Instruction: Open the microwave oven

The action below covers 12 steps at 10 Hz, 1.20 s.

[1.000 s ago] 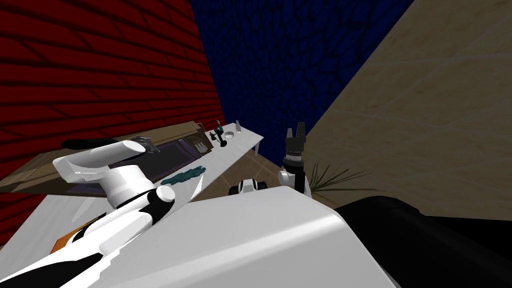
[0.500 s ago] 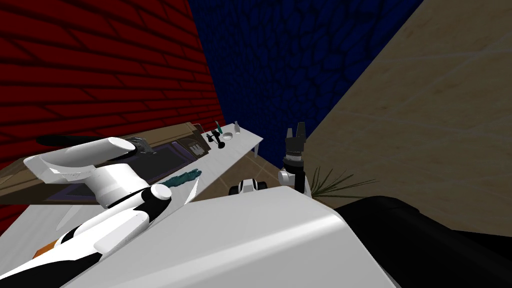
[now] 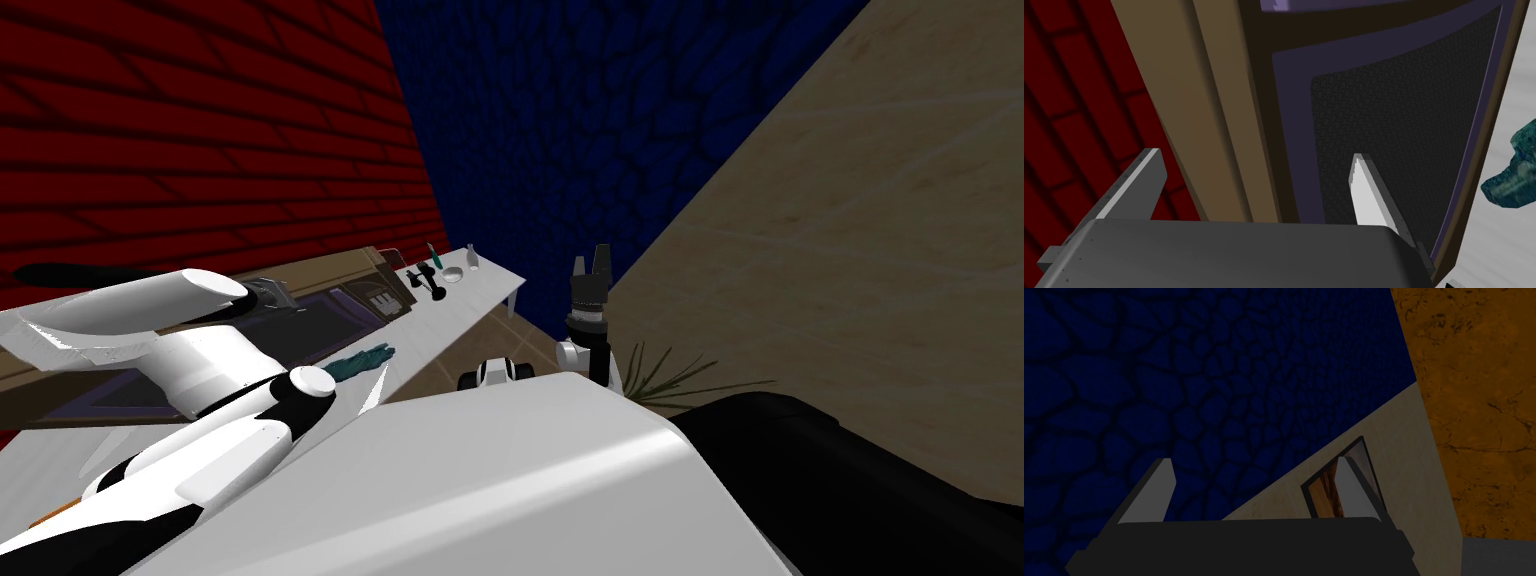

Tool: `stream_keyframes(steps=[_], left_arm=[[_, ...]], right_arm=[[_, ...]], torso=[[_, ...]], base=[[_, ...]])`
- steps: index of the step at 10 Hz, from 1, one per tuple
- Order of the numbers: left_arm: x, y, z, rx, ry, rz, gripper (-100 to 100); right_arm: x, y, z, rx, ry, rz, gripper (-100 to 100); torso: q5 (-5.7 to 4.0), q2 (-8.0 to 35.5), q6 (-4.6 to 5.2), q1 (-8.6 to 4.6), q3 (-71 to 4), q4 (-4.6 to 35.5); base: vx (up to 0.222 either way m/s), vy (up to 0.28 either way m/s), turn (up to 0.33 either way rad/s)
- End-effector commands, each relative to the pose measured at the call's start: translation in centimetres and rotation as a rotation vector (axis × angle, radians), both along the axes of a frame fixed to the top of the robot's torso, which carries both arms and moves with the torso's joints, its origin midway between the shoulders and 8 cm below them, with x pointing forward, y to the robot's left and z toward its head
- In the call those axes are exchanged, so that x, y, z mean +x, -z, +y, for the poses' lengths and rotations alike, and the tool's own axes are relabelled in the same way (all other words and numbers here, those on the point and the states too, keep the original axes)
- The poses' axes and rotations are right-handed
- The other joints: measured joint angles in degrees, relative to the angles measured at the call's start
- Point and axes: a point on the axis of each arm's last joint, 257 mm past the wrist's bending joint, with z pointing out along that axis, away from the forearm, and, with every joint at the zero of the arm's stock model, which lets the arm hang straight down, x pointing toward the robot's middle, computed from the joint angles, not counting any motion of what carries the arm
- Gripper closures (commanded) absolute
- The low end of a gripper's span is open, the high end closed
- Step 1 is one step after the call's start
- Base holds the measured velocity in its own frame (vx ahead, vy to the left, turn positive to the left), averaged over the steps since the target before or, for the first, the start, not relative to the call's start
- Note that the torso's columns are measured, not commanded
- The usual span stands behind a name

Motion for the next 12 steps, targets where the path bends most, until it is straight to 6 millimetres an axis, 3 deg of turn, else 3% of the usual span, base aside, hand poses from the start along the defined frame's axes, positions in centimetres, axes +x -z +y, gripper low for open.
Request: stream_keyframes(steps=[1, 4, 5, 6, 7, 12], left_arm=[[-0.3, 0.0, 0.1, -0.008, -0.001, 0.009, -100], [0.1, 0.9, 0.0, -0.009, 0.0, 0.013, -100], [-0.2, 0.1, 0.0, -0.01, 0.0, 0.011, 100], [-0.1, 0.5, 0.0, -0.009, -0.001, 0.01, 100], [1.0, 0.7, -1.8, -0.014, 0.06, 0.015, 100], [3.8, 0.5, -6.3, -0.011, 0.212, 0.013, 100]], right_arm=[[0.0, 0.0, 0.0, 0.0, 0.0, 0.0, 0], [0.0, 0.0, 0.0, 0.0, 0.0, 0.0, 0], [0.0, 0.0, 0.0, 0.0, 0.0, 0.0, 0], [0.0, 0.0, 0.0, 0.0, 0.0, 0.0, 0], [0.0, 0.0, 0.0, 0.0, 0.0, 0.0, 0], [0.0, 0.0, 0.0, 0.0, 0.0, 0.0, 0]], torso=[[0.01, 0.01, 0.0, 0.04, 0.0, 0.0], [0.06, -0.08, -0.01, 0.17, -0.05, -0.03], [0.0, 0.01, -0.01, -0.03, 0.0, 0.0], [-0.11, 0.18, 0.01, -0.27, 0.1, 0.07], [-0.16, 0.1, 0.04, -0.22, 0.06, 0.08], [-0.26, -0.02, -0.15, -0.25, -0.04, 0.11]], base=[[0.026, -0.017, 0.004], [0.044, 0.037, 0.0], [-0.034, -0.033, -0.001], [-0.025, -0.026, 0.009], [-0.178, 0.084, -0.069], [-0.259, 0.065, -0.109]])
